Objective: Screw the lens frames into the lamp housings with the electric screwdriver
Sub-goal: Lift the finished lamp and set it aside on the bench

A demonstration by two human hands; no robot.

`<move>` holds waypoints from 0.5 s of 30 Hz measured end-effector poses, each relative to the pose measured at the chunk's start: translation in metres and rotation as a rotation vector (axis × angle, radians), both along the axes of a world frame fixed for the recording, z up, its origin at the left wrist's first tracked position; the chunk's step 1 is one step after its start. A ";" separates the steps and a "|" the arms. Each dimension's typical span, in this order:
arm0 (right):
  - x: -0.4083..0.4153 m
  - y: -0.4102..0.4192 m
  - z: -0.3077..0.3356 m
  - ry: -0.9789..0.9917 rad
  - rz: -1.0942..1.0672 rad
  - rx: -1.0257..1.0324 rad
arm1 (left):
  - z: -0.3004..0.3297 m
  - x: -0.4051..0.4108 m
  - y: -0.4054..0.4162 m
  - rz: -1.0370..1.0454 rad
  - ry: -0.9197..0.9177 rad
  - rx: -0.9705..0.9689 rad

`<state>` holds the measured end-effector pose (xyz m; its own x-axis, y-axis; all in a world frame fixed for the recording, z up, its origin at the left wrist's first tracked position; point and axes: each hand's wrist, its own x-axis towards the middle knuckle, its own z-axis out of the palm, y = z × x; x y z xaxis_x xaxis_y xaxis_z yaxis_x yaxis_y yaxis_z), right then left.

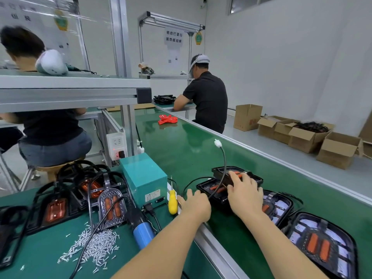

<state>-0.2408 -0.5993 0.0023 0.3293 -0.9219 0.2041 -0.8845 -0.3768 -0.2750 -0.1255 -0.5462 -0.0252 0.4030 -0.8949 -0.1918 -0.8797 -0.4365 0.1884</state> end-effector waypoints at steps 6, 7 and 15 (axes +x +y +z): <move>0.002 0.002 0.002 0.086 -0.022 -0.020 | -0.012 0.007 0.004 -0.048 0.035 0.006; 0.001 0.003 0.003 0.095 -0.033 -0.027 | -0.011 0.006 0.006 -0.045 0.054 -0.007; 0.016 0.022 0.019 0.129 -0.060 -0.112 | 0.002 0.010 0.028 -0.058 0.122 -0.124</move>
<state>-0.2252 -0.5771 0.0216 0.3041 -0.9146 0.2666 -0.9318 -0.3438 -0.1166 -0.1158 -0.5185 -0.0228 0.3307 -0.9357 -0.1232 -0.8702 -0.3528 0.3440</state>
